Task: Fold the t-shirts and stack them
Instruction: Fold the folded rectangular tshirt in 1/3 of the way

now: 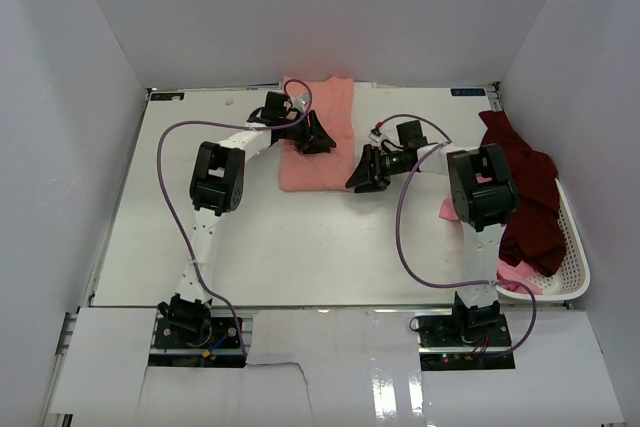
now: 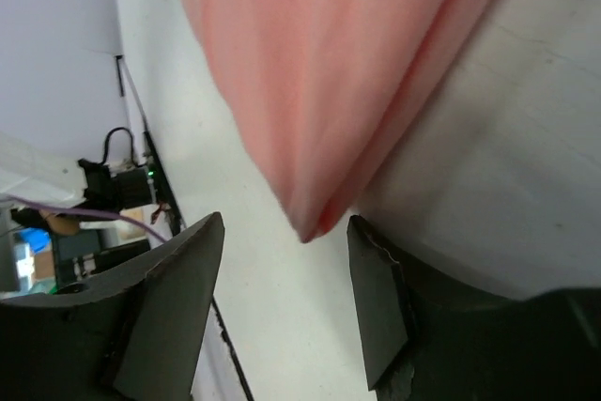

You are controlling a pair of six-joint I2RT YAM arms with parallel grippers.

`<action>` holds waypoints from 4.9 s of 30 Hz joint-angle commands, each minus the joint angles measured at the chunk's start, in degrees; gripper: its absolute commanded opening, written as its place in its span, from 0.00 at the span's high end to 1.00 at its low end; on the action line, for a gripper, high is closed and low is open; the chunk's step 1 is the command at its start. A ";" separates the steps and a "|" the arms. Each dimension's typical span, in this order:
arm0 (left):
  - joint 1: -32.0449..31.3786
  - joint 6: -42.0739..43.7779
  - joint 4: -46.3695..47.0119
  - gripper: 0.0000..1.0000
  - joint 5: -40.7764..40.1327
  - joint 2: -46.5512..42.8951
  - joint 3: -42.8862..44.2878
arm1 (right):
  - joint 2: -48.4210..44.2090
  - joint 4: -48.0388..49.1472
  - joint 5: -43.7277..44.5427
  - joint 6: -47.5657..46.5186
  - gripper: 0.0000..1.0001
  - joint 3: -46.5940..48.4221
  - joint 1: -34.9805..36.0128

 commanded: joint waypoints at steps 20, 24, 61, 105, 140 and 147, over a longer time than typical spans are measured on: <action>0.88 -0.08 -5.75 0.50 -1.49 -0.49 5.54 | -4.74 -5.90 2.07 3.18 0.92 10.70 5.80; 0.88 0.27 -5.84 0.51 -1.84 -0.40 4.93 | -0.44 5.43 -1.98 9.68 0.92 10.70 7.82; 1.33 -0.34 9.70 0.51 -6.14 -12.25 -28.61 | 9.08 4.06 7.67 4.17 0.92 4.39 11.16; -9.05 -2.46 5.42 0.50 -11.15 -45.66 -38.85 | -24.31 6.35 14.87 9.97 0.92 -14.53 26.37; -5.18 -11.60 -7.34 0.09 -40.51 -70.63 -70.47 | -18.20 -11.94 29.91 -5.33 0.18 -1.70 11.78; -5.00 -10.54 -0.92 0.10 -40.60 -67.55 -73.29 | -10.19 -8.34 28.42 -5.94 0.20 3.31 9.77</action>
